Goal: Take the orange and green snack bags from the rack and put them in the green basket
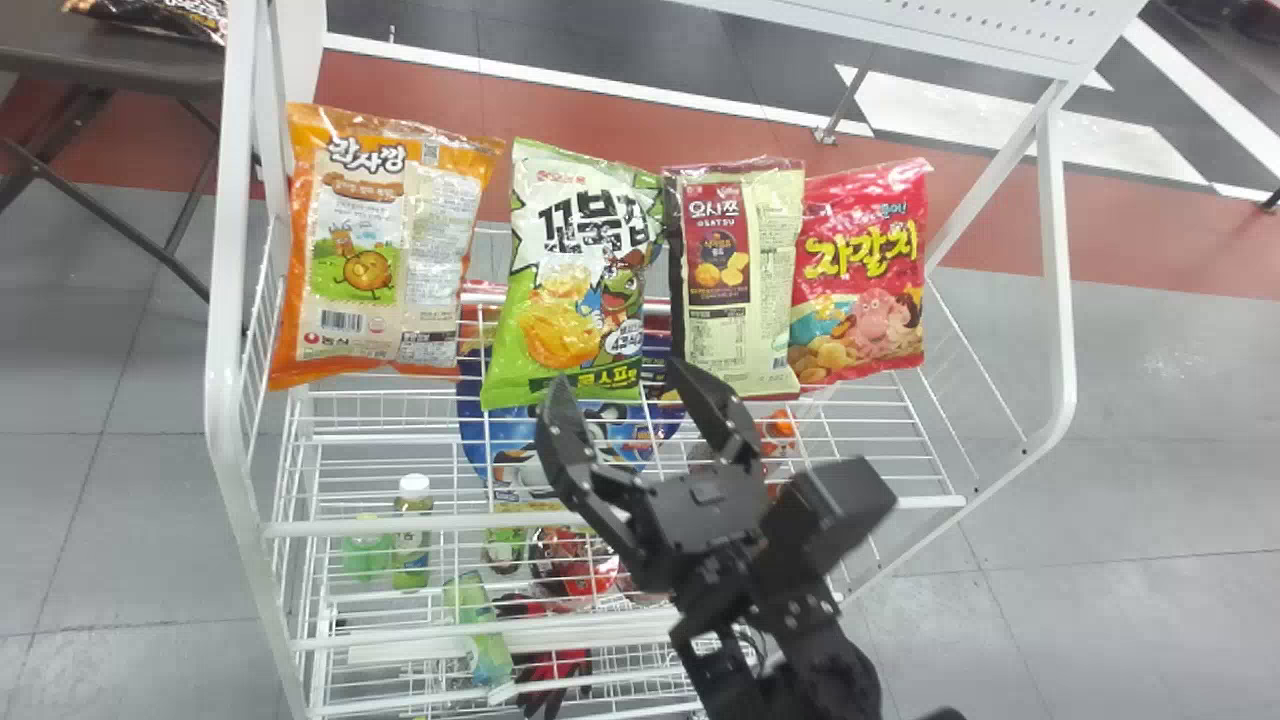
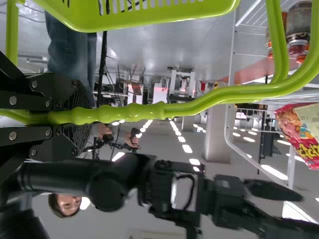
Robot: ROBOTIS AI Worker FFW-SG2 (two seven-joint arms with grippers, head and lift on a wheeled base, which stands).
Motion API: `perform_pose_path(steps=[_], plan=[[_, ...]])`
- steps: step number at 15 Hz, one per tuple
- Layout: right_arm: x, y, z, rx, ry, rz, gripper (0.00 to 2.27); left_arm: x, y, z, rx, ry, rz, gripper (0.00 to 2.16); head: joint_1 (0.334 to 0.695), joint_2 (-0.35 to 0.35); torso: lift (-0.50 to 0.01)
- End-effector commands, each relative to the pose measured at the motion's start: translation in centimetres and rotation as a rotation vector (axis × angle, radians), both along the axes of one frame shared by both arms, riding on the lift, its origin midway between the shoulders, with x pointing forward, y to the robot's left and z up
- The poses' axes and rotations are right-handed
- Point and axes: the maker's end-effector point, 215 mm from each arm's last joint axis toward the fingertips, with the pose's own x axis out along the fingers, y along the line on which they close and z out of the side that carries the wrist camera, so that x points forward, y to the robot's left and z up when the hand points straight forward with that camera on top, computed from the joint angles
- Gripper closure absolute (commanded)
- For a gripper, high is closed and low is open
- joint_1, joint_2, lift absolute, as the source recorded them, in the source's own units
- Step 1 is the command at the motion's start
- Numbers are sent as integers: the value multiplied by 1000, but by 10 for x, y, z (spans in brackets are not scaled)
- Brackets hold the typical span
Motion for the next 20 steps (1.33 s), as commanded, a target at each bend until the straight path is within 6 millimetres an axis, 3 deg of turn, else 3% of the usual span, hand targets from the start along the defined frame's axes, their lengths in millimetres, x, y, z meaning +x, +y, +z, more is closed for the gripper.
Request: perform_pose_path(steps=[1, 3, 8, 13, 15, 18, 19, 20], plan=[[28, 20, -1, -14, 6, 31, 127, -4, -3, -2, 12, 2, -25, 2148, 695, -350, 0], [50, 38, -8, -23, 22, 52, 127, -6, -4, -2, 11, 7, -30, 2148, 695, -331, 0], [94, 90, -28, -38, 78, 126, 127, -12, -3, -6, 20, 20, -39, 2148, 695, -206, 0], [148, 145, -32, -67, 93, 191, 127, -11, -1, -8, 25, 31, -40, 2148, 695, -81, 0], [164, 149, -38, -96, 105, 200, 127, -9, 4, -9, 22, 39, -25, 2148, 695, -24, 0], [169, 152, -49, -133, 120, 191, 130, -4, 9, -10, 16, 42, -8, 2148, 695, 5, 0], [173, 151, -52, -142, 131, 191, 289, -3, 9, -10, 16, 42, -8, 2148, 695, 14, 0], [177, 147, -60, -147, 163, 189, 853, 0, 8, -11, 16, 40, -11, 2148, 695, 17, 0]])
